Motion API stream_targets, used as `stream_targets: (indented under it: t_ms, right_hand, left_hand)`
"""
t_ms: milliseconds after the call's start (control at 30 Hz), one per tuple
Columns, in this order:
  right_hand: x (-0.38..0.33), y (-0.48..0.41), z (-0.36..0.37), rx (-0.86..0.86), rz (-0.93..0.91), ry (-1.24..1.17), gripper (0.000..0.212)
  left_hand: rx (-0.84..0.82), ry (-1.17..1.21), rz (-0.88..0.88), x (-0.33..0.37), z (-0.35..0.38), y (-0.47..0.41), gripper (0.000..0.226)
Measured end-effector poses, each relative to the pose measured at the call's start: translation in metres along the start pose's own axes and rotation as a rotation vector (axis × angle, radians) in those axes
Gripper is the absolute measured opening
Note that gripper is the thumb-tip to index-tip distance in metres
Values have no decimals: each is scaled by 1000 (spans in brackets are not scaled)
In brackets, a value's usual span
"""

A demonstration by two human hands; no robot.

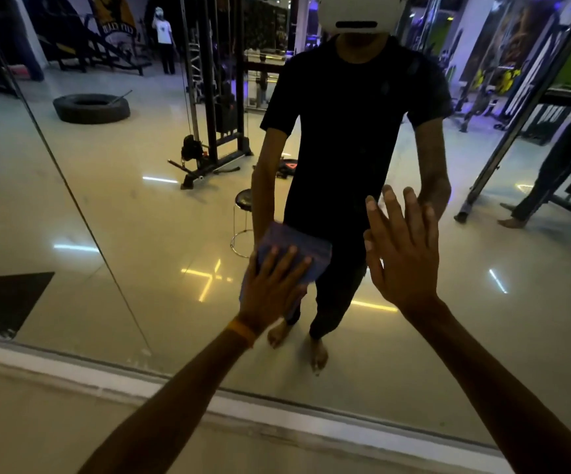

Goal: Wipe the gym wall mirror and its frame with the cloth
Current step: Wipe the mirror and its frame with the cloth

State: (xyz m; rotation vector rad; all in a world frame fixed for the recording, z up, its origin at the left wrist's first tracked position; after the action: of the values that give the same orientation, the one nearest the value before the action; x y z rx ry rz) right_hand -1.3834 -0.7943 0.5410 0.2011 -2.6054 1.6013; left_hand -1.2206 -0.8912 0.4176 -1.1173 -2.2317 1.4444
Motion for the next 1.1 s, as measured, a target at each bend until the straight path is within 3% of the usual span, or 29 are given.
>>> stream_targets:
  t_ms: [167, 300, 400, 633, 767, 867, 1100]
  right_hand:
    - [1, 1, 5, 27, -2, -7, 57]
    - [2, 5, 14, 64, 0, 26, 64]
    - [0, 6, 14, 77, -30, 37, 66]
    - [-2, 6, 11, 65, -58, 13, 60]
    - [-2, 6, 11, 74, -57, 10, 56]
    - [-1, 8, 12, 57, -80, 18, 55]
    - [-6, 6, 12, 63, -1, -2, 56]
  left_hand:
    - [111, -6, -81, -23, -28, -75, 68]
    - [-19, -57, 31, 21, 22, 15, 66]
    - [-119, -42, -51, 38, 41, 50, 67]
    - [69, -19, -203, -4, -5, -45, 70]
    - [-37, -101, -19, 18, 35, 38, 66]
    - [-122, -116, -92, 20, 50, 78, 63]
    - [65, -18, -225, -11, -7, -32, 67]
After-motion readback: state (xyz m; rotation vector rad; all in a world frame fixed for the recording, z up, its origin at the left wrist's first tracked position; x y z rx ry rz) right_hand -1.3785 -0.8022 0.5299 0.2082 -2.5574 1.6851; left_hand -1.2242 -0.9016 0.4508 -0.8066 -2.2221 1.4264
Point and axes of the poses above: each hand's wrist, its own y-axis away from the middle knuckle, its own z-axis out of the palm, x = y × z, the point moved 9 cm from there along -y, towards the middle knuckle, and after that the axes turned 9 degrees about -y, right-handed, at the moved point
